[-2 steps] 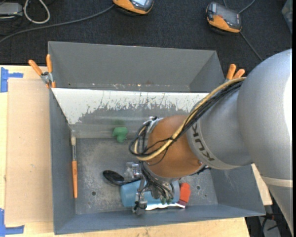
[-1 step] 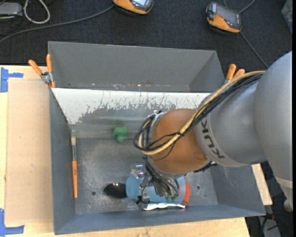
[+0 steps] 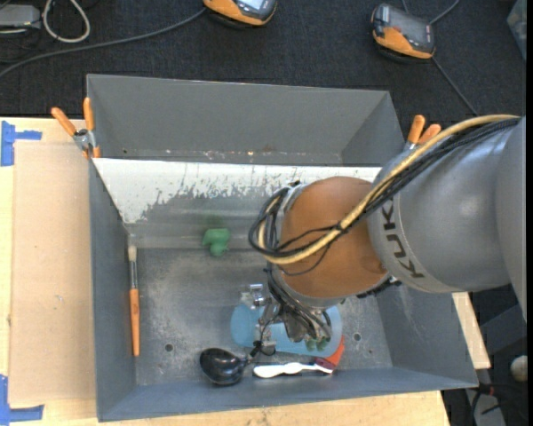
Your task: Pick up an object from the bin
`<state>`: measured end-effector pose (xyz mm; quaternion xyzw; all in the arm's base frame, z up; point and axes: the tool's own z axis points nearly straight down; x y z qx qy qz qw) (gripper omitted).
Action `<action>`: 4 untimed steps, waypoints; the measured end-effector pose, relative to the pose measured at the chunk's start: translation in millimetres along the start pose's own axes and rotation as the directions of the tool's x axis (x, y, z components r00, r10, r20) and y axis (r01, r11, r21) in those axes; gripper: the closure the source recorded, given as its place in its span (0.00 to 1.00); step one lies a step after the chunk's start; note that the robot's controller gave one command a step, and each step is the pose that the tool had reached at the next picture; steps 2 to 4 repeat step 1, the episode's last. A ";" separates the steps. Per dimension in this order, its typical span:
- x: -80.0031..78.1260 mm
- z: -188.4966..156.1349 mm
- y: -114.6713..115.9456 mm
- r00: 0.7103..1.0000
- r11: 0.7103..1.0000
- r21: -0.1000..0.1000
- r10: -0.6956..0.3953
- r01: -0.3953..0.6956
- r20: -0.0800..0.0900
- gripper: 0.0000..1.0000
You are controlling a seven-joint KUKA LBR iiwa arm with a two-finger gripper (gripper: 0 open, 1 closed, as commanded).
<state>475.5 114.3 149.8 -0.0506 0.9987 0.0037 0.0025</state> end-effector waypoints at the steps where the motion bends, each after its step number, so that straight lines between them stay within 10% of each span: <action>1: -0.2 -9.6 0.1 1.000 1.000 0.000 0.001 -0.001 0.000 1.00; 4: -0.2 -9.6 0.1 1.000 1.000 0.000 0.001 -0.001 0.000 1.00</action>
Offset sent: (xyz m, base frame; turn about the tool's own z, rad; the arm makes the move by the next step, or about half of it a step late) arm 0.0000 0.0001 0.0121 0.0007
